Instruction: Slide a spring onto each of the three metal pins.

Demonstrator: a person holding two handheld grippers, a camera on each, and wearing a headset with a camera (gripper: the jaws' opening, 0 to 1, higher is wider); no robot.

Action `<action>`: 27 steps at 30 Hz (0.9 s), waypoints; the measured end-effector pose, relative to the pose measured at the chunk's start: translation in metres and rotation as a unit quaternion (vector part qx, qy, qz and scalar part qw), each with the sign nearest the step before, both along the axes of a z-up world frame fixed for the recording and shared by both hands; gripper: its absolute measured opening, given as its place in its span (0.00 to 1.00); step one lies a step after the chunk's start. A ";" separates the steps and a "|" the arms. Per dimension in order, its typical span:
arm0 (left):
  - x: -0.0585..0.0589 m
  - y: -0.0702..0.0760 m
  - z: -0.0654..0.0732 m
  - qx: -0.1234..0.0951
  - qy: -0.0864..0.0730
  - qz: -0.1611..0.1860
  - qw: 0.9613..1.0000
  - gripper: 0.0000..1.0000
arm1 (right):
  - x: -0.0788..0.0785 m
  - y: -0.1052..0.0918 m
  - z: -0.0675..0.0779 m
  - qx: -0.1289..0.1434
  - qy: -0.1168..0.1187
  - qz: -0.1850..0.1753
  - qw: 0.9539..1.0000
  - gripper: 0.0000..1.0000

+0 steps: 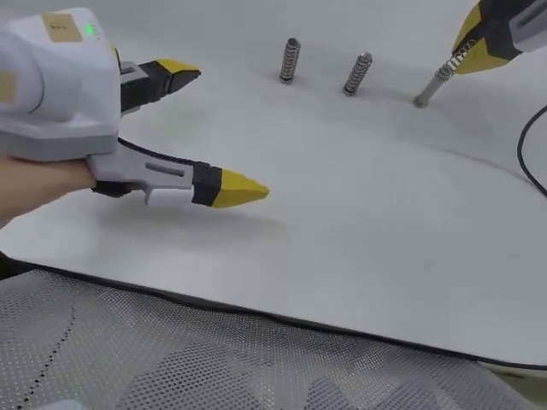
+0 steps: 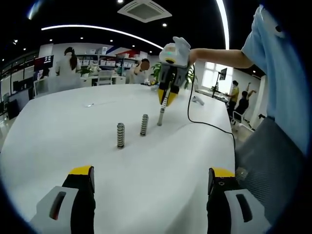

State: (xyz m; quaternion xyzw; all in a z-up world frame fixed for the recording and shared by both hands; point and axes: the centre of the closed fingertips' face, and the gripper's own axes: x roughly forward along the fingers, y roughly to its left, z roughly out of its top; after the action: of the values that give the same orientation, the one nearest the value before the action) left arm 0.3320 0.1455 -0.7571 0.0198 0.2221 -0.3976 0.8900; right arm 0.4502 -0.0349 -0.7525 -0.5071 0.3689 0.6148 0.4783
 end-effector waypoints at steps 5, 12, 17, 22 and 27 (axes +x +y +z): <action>0.000 0.001 -0.001 -0.002 0.002 0.001 1.000 0.94 | 0.000 0.003 -0.006 -0.005 0.004 0.003 1.000 0.08; 0.001 0.001 -0.001 -0.004 0.002 0.003 1.000 0.94 | -0.002 0.005 -0.016 -0.011 0.010 0.007 1.000 0.08; 0.000 -0.001 0.000 -0.006 0.003 0.004 1.000 0.94 | 0.000 0.007 -0.021 -0.014 0.014 0.008 1.000 0.08; 0.000 -0.002 0.000 -0.007 0.005 0.004 1.000 0.94 | 0.000 0.007 -0.025 -0.015 0.016 0.008 1.000 0.08; 0.000 -0.002 0.000 -0.007 0.006 0.004 1.000 0.94 | 0.000 0.007 -0.031 -0.019 0.019 0.009 1.000 0.08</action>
State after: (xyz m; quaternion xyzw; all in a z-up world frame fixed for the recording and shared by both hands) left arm 0.3324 0.1435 -0.7575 0.0104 0.2245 -0.3954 0.8906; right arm 0.4501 -0.0279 -0.7837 -0.5078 0.3847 0.6214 0.4560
